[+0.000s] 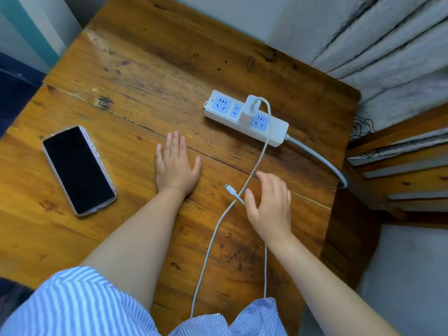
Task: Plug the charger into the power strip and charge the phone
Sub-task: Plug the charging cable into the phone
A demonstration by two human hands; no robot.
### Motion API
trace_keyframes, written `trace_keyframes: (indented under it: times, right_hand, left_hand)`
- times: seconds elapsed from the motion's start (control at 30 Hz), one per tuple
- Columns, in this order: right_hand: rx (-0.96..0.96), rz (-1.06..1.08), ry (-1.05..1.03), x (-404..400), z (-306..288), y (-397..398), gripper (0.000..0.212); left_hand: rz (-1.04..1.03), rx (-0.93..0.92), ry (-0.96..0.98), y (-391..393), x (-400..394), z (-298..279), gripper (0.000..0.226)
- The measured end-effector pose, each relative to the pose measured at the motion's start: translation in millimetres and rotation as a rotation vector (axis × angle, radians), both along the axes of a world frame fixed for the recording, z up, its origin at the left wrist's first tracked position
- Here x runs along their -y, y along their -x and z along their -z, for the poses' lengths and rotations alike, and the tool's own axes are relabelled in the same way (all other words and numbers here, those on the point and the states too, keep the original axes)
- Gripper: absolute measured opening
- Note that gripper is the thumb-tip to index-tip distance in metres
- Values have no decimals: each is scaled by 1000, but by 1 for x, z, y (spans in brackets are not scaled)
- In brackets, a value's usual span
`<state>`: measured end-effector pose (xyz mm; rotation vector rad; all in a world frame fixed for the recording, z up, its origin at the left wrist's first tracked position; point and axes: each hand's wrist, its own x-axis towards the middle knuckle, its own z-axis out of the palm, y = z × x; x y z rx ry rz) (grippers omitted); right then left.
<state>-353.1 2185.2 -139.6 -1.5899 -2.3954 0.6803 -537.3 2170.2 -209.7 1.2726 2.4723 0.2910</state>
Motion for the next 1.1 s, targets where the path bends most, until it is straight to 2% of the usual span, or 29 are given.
trace_keyframes:
  times: [0.07,0.17,0.3,0.47,0.6,0.7,0.77,0.93,1.1]
  right_hand:
    - [65,-42,81,15,13,-8,30]
    - [93,-79,76,30,19,-9,21]
    - [-91,-96,-1,39,11,1,10]
    - [-258,-153,84,49,1,33,19]
    - [-260,-156,173,57,3,61,18]
    - [-254,-154,219,64,8,78,18]
    - [-240,-137,253,70,12,85,19]
    - [-238,-113,292,78,18,100,19]
    - [-241,-71,329,83,20,111,19]
  left_hand:
    - [69,24,-87,-3,6,-6,52]
    - [284,-15,-239,-13,32,-12,37]
    - [368,-21,-218,-8,75,-22,35]
    - [386,-80,-162,32,113,-43,47]
    - [410,-216,64,87,126,-58,62]
    - [580,-351,460,123,129,-61,81]
    - [714,-411,592,132,129,-61,84]
    - [937,-468,638,145,125,-61,86]
    - [1043,-407,627,156,115,-62,87]
